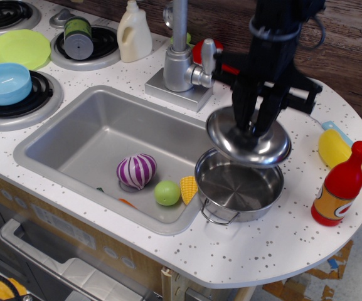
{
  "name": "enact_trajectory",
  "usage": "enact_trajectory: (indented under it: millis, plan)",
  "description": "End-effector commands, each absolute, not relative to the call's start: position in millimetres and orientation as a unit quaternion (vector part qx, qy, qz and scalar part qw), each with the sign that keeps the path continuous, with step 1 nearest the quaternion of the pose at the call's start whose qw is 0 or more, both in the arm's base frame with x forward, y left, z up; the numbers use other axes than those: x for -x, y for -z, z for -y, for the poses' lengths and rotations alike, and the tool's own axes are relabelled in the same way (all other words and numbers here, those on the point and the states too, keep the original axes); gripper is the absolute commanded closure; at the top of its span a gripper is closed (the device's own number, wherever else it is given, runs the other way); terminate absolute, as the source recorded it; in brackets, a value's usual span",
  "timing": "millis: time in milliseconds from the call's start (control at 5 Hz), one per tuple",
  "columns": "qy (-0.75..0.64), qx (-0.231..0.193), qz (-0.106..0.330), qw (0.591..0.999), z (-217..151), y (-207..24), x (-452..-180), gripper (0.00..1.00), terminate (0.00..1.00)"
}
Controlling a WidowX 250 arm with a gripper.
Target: Take lid off pot or pan
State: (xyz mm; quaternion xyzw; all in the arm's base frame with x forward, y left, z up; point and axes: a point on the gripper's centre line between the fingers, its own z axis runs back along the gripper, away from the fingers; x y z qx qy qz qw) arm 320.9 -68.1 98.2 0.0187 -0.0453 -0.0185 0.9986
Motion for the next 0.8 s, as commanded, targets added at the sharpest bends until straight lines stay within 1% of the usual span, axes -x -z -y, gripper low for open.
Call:
enact_trajectory:
  millis: [0,200,400,600]
  plan:
    - [0.060,-0.018,0.113,0.992,40.0,-110.6,-370.3,1.00,0.00]
    - [0.076,-0.018,0.144,0.986,35.1,-95.5,-406.5,1.00,0.00]
    - [0.078,0.002,0.160,0.984,37.5,-78.9,-428.6,1.00,0.00]
    - [0.076,0.030,0.157,0.984,39.7,-68.9,-430.2,1.00,0.00]
